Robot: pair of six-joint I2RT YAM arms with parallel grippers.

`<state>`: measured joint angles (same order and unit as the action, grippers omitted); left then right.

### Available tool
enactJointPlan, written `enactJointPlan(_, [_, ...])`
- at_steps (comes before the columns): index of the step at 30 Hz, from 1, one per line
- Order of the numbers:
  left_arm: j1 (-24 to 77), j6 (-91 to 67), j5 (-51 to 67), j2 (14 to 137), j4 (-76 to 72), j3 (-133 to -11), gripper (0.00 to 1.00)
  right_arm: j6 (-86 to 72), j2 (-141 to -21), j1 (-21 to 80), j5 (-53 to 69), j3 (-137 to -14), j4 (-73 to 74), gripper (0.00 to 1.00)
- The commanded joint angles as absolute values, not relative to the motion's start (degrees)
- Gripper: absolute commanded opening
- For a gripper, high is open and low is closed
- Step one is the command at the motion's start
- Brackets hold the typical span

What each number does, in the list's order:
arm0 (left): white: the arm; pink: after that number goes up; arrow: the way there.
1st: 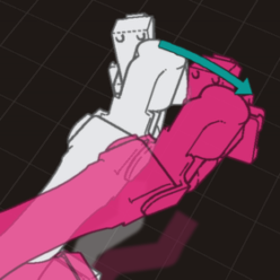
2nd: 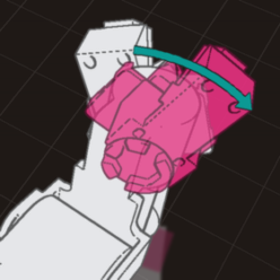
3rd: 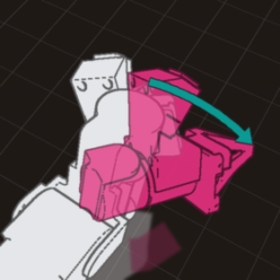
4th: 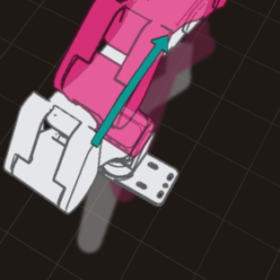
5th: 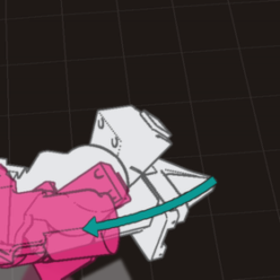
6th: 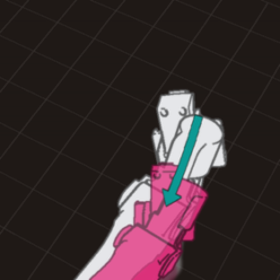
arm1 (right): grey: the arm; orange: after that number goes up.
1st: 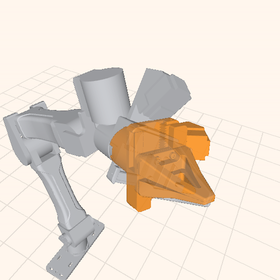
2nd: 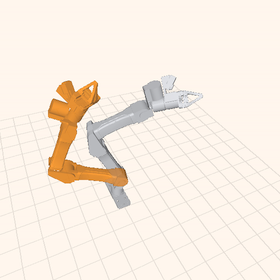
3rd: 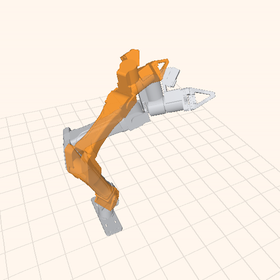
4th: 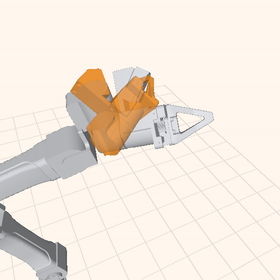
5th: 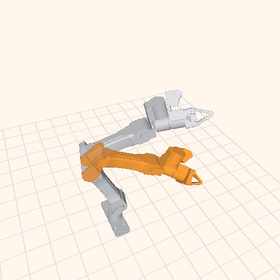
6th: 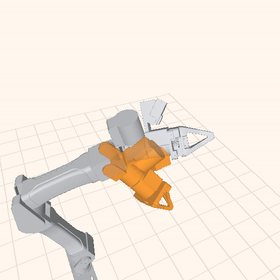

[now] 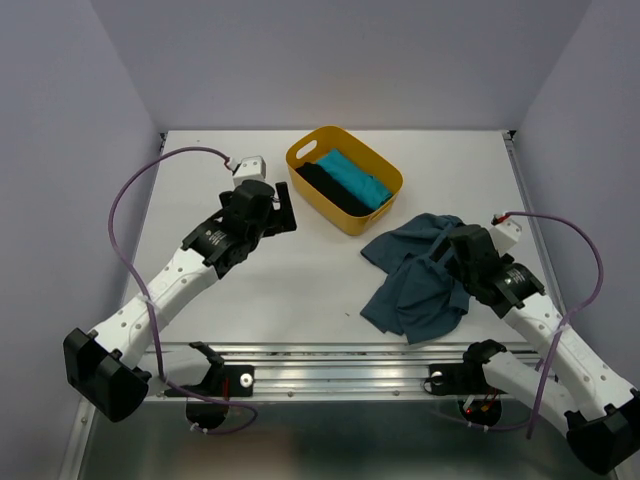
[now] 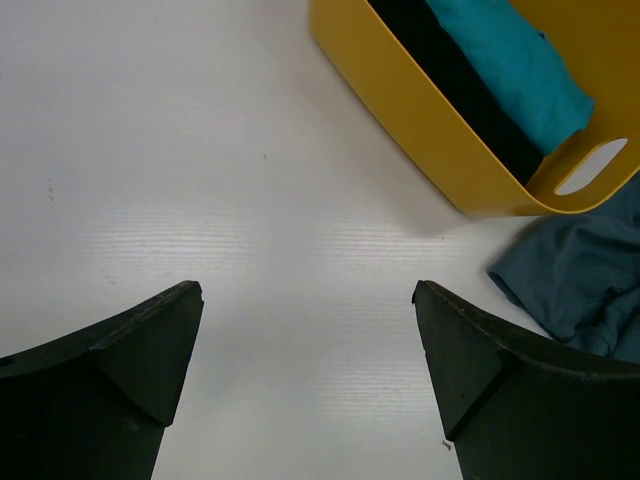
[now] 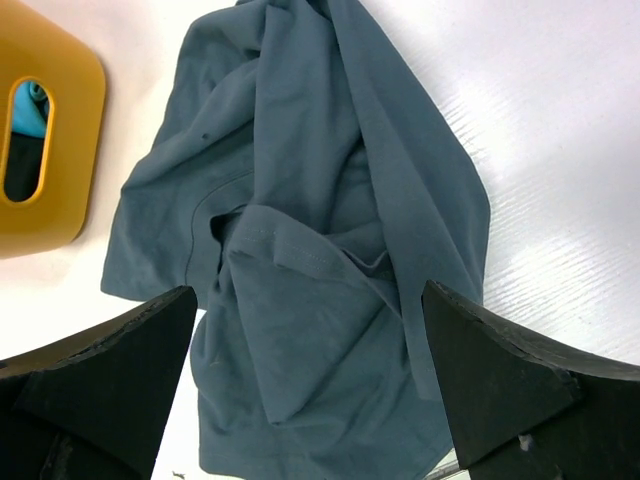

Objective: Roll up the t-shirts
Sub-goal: Pick up the T-shirt from the center of the board.

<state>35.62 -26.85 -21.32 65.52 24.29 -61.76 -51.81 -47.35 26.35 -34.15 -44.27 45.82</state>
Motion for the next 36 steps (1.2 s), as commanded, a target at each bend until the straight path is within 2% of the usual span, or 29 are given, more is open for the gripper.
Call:
enactJointPlan(1, [35.77,-25.84,-20.4,66.7,24.26,-65.91,0.99,-50.9,-45.1,26.63,-33.14,-45.0,42.99,1.0])
enactJointPlan(7, [35.68,-25.49,-18.29,70.66,25.57,-70.22,0.99,-48.43,-41.13,26.63,-31.64,-43.68,40.52,1.0])
enactJointPlan(15, [35.68,-27.68,-15.73,76.1,24.26,-74.69,0.99,-49.3,-44.56,26.63,-29.01,-43.77,42.36,1.0])
enactJointPlan(20, [34.54,-28.83,-14.33,86.89,28.29,-83.38,0.99,-50.36,-43.25,26.63,-26.03,-42.54,39.73,1.0])
enactJointPlan(27, [34.54,-31.11,-11.87,93.33,24.34,-86.3,0.99,-51.5,-42.19,26.63,-24.17,-41.05,39.2,1.0])
enactJointPlan(32, [34.45,-33.13,-12.22,100.18,26.98,-91.4,0.98,-51.07,-46.04,26.63,-23.47,-40.61,40.17,1.0])
enactJointPlan(36, [34.54,-33.05,-11.6,100.28,25.58,-90.71,0.98,-51.41,-53.68,26.63,-24.17,-41.39,39.38,1.0])
